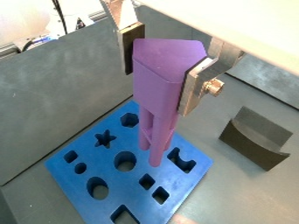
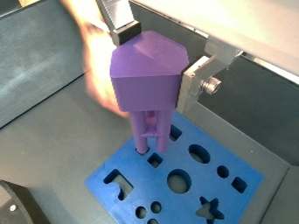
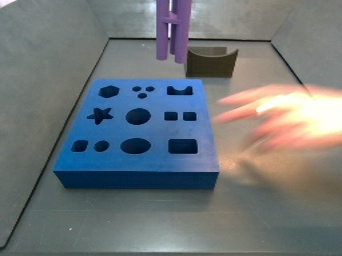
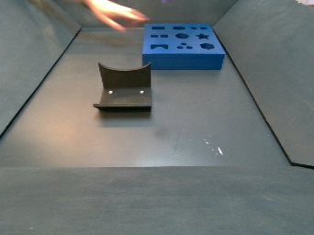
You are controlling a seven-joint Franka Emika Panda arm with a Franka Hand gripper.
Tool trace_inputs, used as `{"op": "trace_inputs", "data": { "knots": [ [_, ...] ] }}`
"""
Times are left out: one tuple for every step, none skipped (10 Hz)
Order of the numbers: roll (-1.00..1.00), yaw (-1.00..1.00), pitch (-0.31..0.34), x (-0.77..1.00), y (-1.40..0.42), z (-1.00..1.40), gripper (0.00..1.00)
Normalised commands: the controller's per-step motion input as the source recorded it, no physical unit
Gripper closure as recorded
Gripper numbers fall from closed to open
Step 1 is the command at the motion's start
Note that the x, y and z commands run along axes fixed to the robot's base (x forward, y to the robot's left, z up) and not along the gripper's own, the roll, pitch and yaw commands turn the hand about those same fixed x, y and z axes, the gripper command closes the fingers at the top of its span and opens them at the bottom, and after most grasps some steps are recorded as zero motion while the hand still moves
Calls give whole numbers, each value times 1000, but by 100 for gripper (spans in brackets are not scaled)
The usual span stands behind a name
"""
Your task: Insert the 3 prong object.
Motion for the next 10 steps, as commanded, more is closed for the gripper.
{"op": "trace_inputs", "data": {
  "knots": [
    [0,0,0,0,23,0,100],
    [11,-334,0,-300,0,-51,100],
    [20,-820,0,-409,43,-177,100],
    [0,-906,0,-303,29,-160,100],
    [-33,-806,-144,-269,14,-37,100],
    [-71,-594,-259,-369,163,-100,100],
    [-116,-497,-297,-406,214,-126,100],
    [-100,-514,-303,-383,214,-94,100],
    [0,-580,-263,-463,234,-94,100],
    [26,-574,-240,-540,331,-269,100]
  ]
}}
